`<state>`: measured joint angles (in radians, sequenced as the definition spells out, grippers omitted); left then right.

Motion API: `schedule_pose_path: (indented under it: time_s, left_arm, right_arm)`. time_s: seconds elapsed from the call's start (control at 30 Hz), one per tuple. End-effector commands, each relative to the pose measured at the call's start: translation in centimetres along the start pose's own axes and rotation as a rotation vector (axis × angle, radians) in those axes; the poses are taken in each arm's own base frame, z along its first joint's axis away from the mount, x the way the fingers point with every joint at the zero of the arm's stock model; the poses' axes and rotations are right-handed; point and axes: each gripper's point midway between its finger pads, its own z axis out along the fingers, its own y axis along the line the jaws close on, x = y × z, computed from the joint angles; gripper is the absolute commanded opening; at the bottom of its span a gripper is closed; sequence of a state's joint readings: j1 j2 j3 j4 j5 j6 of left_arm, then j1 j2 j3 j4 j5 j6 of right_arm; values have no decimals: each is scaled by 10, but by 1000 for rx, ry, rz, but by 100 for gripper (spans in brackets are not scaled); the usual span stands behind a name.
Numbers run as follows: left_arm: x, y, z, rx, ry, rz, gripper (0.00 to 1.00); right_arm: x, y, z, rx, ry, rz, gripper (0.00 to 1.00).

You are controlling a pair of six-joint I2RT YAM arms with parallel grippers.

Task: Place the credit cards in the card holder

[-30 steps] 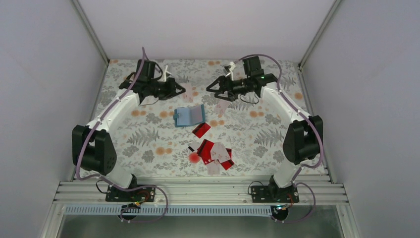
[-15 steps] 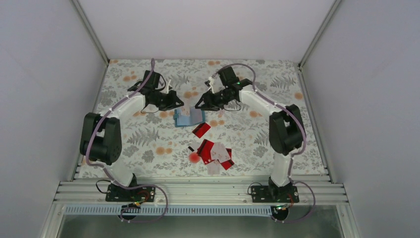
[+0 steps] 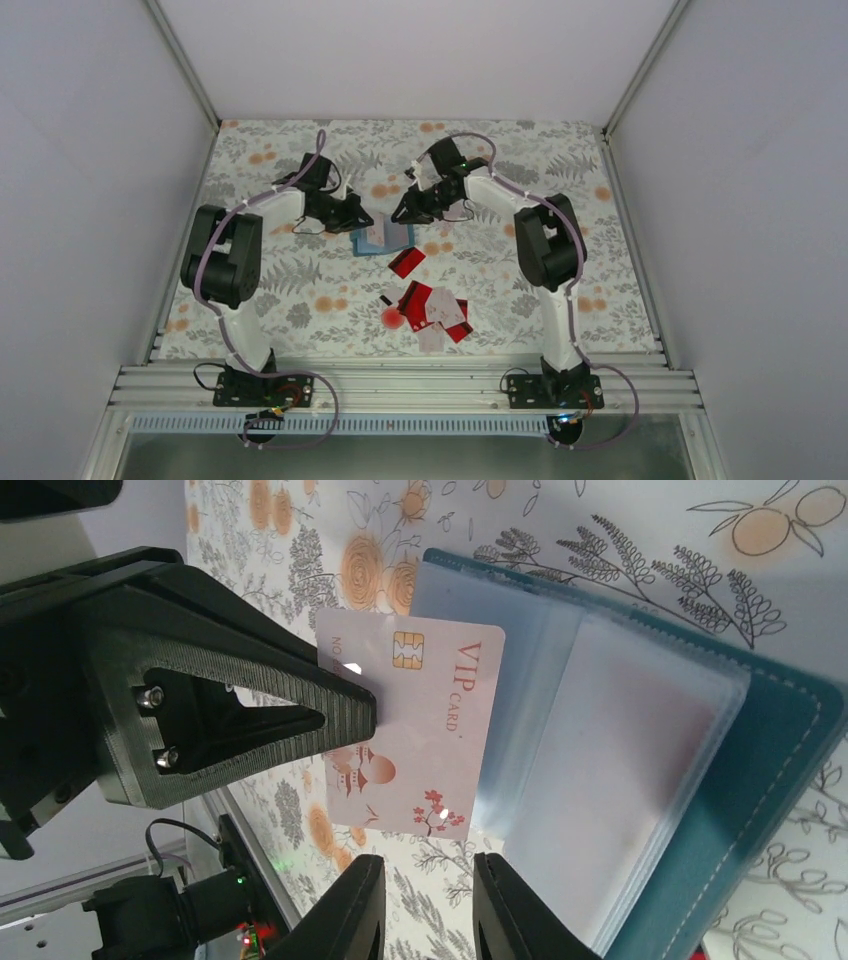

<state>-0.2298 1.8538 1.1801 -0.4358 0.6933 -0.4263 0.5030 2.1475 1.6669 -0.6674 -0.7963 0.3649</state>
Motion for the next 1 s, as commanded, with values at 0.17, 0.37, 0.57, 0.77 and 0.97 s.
schedule_pose_path:
  time_s: [0.17,0.37,0.57,0.77,0.97]
  left_arm:
    - [-12,3,10,31,7,30,2]
    - [-11,4,15,40,20,22,2]
    - [-10,6,16,41,26,15,2]
    - [-8,5,20,64,38,1,2]
    - [-8,5,24,79,52,-10,2]
  right_arm:
    - [-2,-23,15,25,29,-7,20]
    - [6,-50,23,58,50,20,20]
    - [16,-69,29,74,71,43,19]
    - [23,-81,35,86,90,51,18]
    - [28,-87,37,96,100,51,18]
